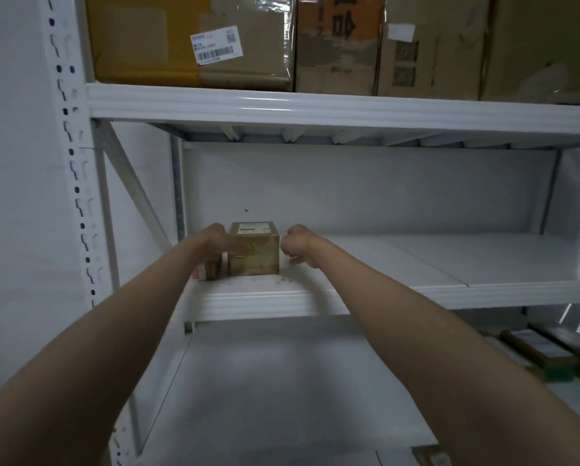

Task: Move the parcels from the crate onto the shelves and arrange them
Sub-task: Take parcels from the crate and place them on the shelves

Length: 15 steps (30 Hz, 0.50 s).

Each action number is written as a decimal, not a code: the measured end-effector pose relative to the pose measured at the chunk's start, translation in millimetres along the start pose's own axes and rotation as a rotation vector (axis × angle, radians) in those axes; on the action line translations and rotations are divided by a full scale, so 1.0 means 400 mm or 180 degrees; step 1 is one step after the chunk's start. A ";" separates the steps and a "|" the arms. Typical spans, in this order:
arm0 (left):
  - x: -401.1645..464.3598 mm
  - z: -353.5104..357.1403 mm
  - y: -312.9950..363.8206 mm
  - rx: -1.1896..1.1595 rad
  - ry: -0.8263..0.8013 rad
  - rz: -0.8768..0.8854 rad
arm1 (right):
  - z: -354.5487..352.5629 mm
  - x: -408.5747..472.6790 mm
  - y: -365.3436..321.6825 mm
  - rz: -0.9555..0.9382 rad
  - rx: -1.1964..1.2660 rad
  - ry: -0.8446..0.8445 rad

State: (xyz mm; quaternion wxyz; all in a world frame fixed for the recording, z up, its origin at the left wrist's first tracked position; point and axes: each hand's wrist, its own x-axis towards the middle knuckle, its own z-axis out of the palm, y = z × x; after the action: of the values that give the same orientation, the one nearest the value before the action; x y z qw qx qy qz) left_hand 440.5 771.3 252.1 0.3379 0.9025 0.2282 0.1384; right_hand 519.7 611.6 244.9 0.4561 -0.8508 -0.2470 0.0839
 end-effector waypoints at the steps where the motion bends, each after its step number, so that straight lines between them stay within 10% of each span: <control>1: -0.016 -0.003 0.006 0.0096 0.0040 0.0023 | -0.015 -0.017 -0.003 -0.0037 -0.0116 0.0003; 15: -0.274 0.084 0.018 0.1169 -0.0250 -0.0159 | -0.078 -0.223 0.074 -0.0210 -0.1893 -0.0837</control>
State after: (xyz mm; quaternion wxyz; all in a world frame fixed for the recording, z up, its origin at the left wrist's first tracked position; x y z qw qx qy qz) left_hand 362.5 692.6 221.8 0.1795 0.9478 0.2587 0.0507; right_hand 464.5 530.7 231.1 0.1543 -0.9202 -0.3449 0.1023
